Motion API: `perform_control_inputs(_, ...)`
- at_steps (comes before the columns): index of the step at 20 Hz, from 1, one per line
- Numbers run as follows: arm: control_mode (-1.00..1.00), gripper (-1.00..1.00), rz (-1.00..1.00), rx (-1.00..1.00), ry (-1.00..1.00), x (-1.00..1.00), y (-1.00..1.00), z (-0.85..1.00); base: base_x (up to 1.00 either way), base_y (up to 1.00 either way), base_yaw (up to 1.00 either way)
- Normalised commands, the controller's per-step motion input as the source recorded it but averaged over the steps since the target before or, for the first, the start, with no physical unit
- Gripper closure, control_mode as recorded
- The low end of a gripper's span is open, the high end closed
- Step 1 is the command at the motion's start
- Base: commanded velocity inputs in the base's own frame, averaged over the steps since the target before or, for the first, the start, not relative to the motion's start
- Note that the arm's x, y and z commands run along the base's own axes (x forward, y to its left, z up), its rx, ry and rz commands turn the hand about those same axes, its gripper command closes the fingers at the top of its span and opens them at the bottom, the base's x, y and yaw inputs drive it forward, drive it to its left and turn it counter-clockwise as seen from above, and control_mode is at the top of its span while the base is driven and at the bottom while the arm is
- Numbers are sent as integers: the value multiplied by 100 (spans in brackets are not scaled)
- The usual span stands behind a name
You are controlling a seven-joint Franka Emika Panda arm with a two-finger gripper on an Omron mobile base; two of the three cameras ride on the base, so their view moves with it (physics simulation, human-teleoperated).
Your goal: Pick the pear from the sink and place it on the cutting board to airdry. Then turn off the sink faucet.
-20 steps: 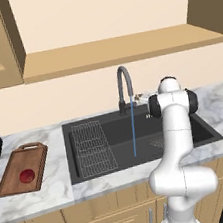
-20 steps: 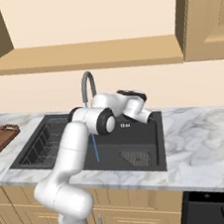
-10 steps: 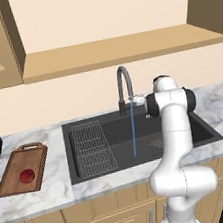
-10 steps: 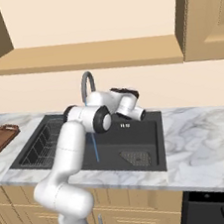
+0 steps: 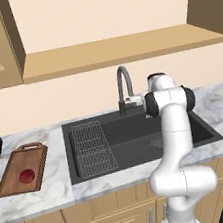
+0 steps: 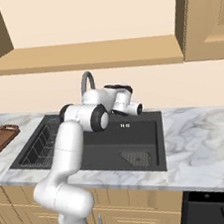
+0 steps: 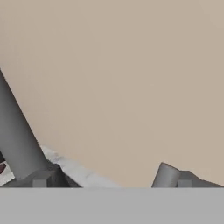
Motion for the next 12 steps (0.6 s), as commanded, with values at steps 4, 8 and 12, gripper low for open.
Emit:
perform_control_inputs(4, -100, -100, 23, -8, -4, 5, 100, 0, 0, 0, 0)
perform_control_inputs(8, -100, -100, 24, -8, -8, 0, 91, 0, 0, 0, 0)
perform_control_inputs(12, -100, -100, 22, -5, -13, 0, 39, -3, 0, 0, 0)
